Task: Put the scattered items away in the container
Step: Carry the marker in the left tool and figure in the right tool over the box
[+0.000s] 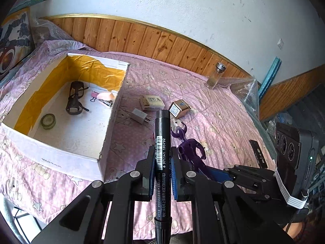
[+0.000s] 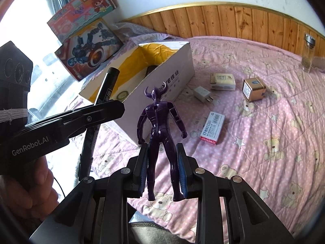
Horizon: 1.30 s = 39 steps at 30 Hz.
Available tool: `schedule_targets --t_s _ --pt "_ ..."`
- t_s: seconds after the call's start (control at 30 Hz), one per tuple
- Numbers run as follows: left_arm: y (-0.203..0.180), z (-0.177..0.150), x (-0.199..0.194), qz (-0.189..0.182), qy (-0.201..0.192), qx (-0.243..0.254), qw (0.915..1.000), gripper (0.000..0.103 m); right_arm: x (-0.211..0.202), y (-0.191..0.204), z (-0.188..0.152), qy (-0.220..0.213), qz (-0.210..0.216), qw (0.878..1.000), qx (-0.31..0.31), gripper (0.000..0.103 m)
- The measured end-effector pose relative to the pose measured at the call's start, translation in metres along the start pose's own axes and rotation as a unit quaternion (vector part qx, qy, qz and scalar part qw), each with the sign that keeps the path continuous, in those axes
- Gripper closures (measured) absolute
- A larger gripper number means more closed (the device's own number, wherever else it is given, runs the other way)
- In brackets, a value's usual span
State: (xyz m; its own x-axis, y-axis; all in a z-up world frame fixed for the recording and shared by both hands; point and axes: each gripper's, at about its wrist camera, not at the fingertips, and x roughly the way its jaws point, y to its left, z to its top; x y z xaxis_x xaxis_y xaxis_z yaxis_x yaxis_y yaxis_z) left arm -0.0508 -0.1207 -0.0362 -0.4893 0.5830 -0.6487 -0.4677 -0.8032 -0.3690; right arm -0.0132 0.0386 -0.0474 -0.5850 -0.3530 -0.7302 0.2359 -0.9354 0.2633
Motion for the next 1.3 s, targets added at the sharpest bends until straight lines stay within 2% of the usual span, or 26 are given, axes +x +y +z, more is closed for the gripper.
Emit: schedule_targets --t_s 0.5,1.3 --pt "0.048 0.028 -0.026 0.008 -0.036 -0.044 0.9983 0.089 0.013 0.038 0.048 -0.001 0.009 0.998 -0.068 0.075" --pt "0.1 0.096 -0.038 0.023 -0.078 -0.082 0.9933 0.089 0.046 0.07 0.12 0.004 0.031 0.992 -0.119 0.075"
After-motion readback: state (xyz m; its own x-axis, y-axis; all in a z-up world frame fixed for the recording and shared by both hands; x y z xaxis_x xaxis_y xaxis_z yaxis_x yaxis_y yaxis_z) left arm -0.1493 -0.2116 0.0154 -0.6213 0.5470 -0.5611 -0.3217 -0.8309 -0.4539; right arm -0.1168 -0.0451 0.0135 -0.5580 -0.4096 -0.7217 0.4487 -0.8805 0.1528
